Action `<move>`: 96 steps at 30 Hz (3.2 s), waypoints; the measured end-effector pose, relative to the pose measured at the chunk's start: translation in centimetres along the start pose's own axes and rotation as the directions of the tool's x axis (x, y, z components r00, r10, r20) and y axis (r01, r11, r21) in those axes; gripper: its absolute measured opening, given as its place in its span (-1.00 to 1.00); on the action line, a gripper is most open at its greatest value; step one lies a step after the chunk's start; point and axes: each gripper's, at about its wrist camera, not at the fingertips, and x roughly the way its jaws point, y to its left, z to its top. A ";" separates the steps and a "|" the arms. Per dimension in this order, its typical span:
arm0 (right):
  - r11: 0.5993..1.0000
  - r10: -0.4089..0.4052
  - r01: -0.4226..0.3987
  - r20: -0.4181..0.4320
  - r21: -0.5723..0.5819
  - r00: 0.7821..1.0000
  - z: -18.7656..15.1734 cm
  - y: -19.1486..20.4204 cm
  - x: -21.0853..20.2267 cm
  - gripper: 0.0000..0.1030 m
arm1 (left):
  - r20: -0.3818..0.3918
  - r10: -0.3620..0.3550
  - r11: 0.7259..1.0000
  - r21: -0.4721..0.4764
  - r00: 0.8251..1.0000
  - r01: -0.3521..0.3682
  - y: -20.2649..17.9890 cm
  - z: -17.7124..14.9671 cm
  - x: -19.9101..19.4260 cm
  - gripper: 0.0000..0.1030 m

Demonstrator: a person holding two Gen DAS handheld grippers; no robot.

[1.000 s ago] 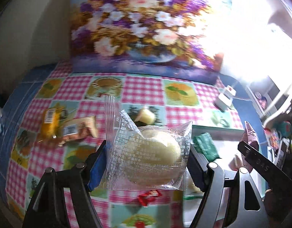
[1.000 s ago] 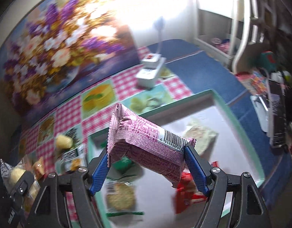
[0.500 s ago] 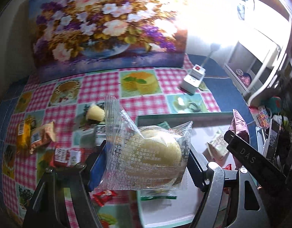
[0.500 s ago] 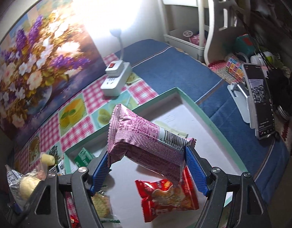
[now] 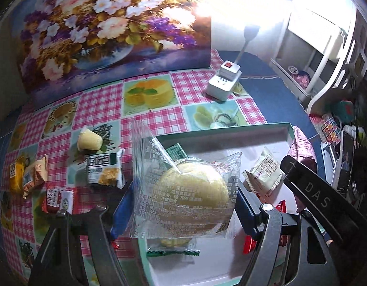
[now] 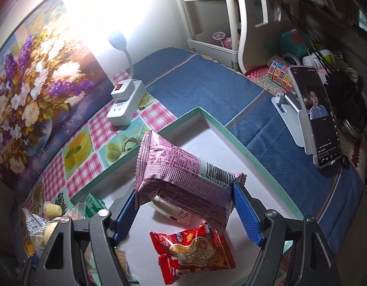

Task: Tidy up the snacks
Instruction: 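Carry the bun bag with the left tool while the right tool carries the pink pack over the tray, then open the left tool to drop the bun bag while the right tool drops the pink pack into the tray, then move the left tool toward the milk biscuit box while the right tool approaches the red candy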

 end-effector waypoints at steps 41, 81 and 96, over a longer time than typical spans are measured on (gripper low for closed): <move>1.000 -0.018 0.018 -0.035 -0.014 0.999 -0.3 -0.3 1.1 0.62 | -0.028 0.019 0.992 -0.125 0.999 -0.022 2.1 -0.3 1.2 0.75; 0.906 0.235 -0.226 -0.019 -0.358 0.972 -5.1 10.1 -1.4 1.00 | -0.065 0.349 0.810 -0.481 0.935 -0.336 17.7 -3.0 -2.6 0.83; 0.818 0.256 -0.266 -0.092 -0.510 0.962 -10.3 15.3 -2.3 1.00 | -0.040 0.429 0.837 -0.356 0.902 -0.414 20.8 -4.5 -5.4 0.83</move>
